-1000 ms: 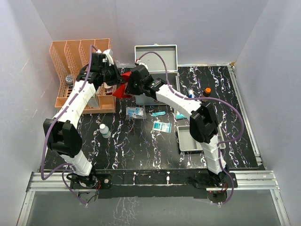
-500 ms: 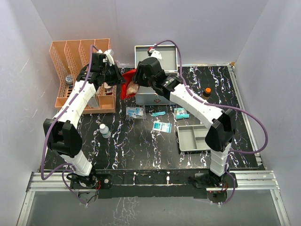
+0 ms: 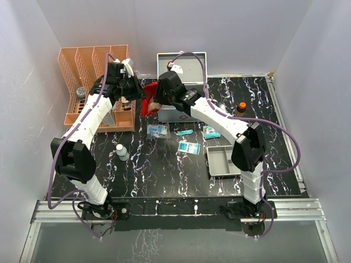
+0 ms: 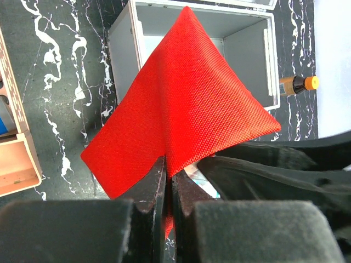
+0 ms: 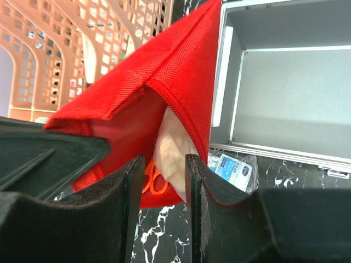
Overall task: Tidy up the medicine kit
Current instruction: Place the medical item at the medicine pouch.
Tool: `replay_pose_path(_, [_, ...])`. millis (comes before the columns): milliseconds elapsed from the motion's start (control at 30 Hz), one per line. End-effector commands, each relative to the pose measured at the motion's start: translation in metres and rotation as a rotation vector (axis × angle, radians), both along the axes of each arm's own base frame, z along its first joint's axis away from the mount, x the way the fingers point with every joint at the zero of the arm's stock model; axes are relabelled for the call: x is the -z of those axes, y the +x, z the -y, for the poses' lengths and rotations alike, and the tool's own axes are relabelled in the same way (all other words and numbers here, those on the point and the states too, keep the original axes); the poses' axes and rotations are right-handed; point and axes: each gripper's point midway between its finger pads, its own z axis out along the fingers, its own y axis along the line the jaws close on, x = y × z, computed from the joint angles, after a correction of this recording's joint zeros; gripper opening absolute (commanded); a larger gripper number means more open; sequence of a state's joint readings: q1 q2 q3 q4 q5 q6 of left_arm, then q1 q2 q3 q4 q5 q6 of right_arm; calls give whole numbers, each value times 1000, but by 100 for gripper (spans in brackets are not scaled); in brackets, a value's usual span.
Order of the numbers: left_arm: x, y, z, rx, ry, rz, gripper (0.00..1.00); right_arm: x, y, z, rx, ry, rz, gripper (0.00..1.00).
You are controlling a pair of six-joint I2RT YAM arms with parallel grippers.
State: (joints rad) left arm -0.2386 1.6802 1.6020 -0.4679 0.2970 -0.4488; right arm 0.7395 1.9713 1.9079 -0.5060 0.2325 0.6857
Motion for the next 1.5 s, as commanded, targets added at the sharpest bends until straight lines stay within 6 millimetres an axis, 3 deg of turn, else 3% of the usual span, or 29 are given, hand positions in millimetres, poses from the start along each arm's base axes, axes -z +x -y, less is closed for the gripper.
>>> replay_pose_path(0, [-18,-2,2,10,-30,43,0,-16,9,-9,-7,31,30,33])
replay_pose_path(233, [-21,-1,3,13,-34,53,0,1,10,-3,19,-21,0,35])
replay_pose_path(567, [-24,0,6,24,-44,62,0,21,14,1,32,-86,-36,48])
replay_pose_path(800, [-26,0,7,29,-50,65,0,38,12,0,15,-115,-62,49])
replay_pose_path(1267, [-30,-1,12,44,-79,68,0,59,7,-49,-149,14,-145,49])
replay_pose_path(1367, [-30,0,13,46,-83,68,0,54,7,-61,-188,62,-136,40])
replay_pose_path(1467, [-29,0,13,46,-84,65,0,45,6,-70,-227,99,-117,19])
